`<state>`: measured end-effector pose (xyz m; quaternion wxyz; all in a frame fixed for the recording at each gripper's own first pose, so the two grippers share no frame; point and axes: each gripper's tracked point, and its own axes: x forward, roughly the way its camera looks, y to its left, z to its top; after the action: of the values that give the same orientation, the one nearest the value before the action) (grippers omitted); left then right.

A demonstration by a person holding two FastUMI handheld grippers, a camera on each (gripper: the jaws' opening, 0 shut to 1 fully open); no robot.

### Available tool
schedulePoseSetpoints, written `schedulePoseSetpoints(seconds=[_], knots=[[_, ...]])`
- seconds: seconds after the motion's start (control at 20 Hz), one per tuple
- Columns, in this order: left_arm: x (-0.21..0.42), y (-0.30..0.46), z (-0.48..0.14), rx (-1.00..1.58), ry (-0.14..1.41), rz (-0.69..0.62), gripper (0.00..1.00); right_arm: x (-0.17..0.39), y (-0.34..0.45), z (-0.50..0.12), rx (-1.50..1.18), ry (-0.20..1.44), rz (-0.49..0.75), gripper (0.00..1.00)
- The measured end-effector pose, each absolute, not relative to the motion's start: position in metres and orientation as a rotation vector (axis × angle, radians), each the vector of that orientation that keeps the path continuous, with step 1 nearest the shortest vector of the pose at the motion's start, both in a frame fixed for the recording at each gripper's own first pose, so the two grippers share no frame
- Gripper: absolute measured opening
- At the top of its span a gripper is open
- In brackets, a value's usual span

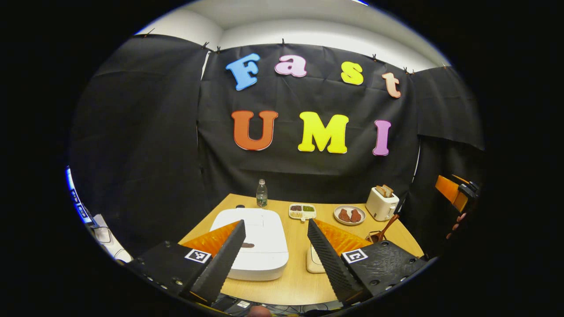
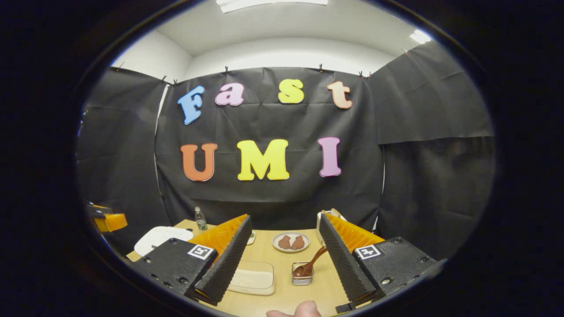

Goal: Close the left gripper, press the button to open the rice cooker; take a wooden spoon from the chopstick holder with the right hand, scoop a spoonful of rice and pour it into the rice cooker, then put the wooden spoon back into the chopstick holder.

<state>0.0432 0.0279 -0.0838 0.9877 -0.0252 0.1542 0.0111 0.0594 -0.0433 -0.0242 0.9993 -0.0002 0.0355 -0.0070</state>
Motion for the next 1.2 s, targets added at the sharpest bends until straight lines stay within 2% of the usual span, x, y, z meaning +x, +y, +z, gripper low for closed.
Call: schedulePoseSetpoints(seconds=[0.15,0.2,0.25,0.3,0.45,0.5,0.7,1.2], knots=[[0.054,0.044,-0.109,-0.074,0.406,0.042,0.89,0.074,-0.052,-0.033,0.009,0.083,-0.014,1.00],[0.058,0.048,-0.118,-0.081,0.438,0.049,0.70,0.079,-0.054,-0.036,0.012,0.089,-0.014,0.98],[0.060,0.053,-0.125,-0.084,0.472,0.056,0.63,0.083,-0.055,-0.039,0.015,0.096,-0.013,1.00],[0.062,0.056,-0.132,-0.087,0.501,0.058,0.48,0.087,-0.057,-0.042,0.018,0.101,-0.014,1.00],[0.071,0.072,-0.156,-0.097,0.592,0.088,0.26,0.097,-0.062,-0.053,0.027,0.123,-0.025,1.00],[0.074,0.070,-0.166,-0.121,0.633,0.071,0.02,0.100,-0.063,-0.058,0.030,0.134,-0.026,1.00],[0.091,0.070,-0.190,-0.188,0.697,0.041,0.00,0.109,-0.070,-0.072,0.036,0.163,-0.046,1.00],[0.135,0.106,-0.244,-0.240,0.816,0.074,0.00,0.136,-0.088,-0.088,0.016,0.210,-0.100,1.00]])
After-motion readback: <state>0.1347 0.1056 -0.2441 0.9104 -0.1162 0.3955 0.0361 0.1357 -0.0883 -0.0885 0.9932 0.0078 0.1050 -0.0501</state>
